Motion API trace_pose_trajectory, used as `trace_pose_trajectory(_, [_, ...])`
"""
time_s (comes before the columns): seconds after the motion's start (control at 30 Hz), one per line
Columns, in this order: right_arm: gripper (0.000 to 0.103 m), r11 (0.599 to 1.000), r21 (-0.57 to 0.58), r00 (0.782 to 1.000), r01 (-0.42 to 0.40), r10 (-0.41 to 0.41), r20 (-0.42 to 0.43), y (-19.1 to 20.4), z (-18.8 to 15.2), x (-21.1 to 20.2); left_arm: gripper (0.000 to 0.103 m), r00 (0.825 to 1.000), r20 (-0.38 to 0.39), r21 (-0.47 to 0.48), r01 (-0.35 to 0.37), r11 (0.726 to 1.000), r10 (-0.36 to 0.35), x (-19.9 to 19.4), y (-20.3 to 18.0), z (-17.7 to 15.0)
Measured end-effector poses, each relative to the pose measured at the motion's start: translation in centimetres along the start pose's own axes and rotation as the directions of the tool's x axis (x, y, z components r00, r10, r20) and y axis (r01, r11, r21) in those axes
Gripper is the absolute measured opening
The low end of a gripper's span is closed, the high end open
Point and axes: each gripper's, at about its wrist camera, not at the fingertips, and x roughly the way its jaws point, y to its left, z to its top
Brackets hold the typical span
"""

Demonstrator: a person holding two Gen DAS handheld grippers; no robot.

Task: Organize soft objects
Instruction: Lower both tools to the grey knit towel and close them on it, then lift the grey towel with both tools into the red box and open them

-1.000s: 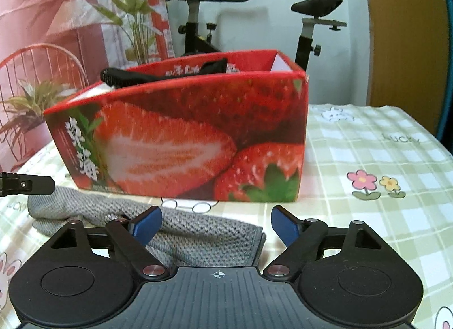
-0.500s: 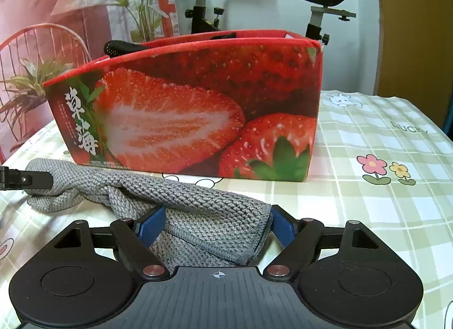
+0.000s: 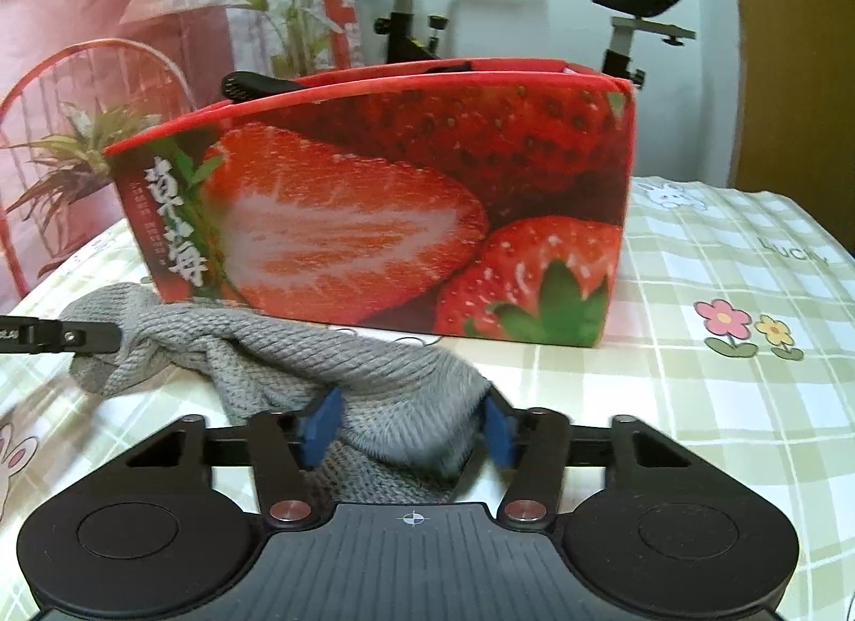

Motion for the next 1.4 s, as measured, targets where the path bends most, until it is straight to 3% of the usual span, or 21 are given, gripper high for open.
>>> trace_pose_trajectory(0.13, [0.023,0.999,-0.040,1.000,-0.014,0.015,0.005,0.6,-0.1,-0.2,0.019,1.000,-0.014,0.014,0.002,1.000,-0.002,0.3,-0.3,-0.5])
trace_pose_trajectory(0.53, [0.017,0.999,-0.033,1.000,-0.029,0.030,0.009,0.4,-0.1,-0.4,0.018,1.000,-0.017,0.007,0.001,1.000,-0.001,-0.2,-0.3,-0.2])
trace_pose_trajectory(0.77, [0.014,0.999,0.013,0.996,-0.046,0.045,0.076,0.0,1.1,-2.8,0.015,0.998,0.051,0.050,0.035,0.998,-0.038,-3.0,-1.4,1.7])
trace_pose_trajectory(1.13, [0.014,0.990,-0.137,0.968,-0.032,0.065,0.244,-0.1,9.4,-8.8,0.015,0.981,0.167,0.195,0.067,0.979,-0.100,-6.8,-5.0,8.2])
trace_pose_trajectory(1.23, [0.014,0.981,-0.196,0.964,-0.017,0.068,0.256,-0.3,12.6,-9.1,0.015,0.981,0.155,0.229,0.081,0.970,-0.119,-6.6,-6.0,10.2])
trace_pose_trajectory(1.4, [0.014,0.951,-0.310,0.978,0.009,0.056,0.202,0.1,17.0,-7.4,0.015,0.989,0.094,0.297,0.082,0.951,-0.114,-4.6,-7.6,13.2])
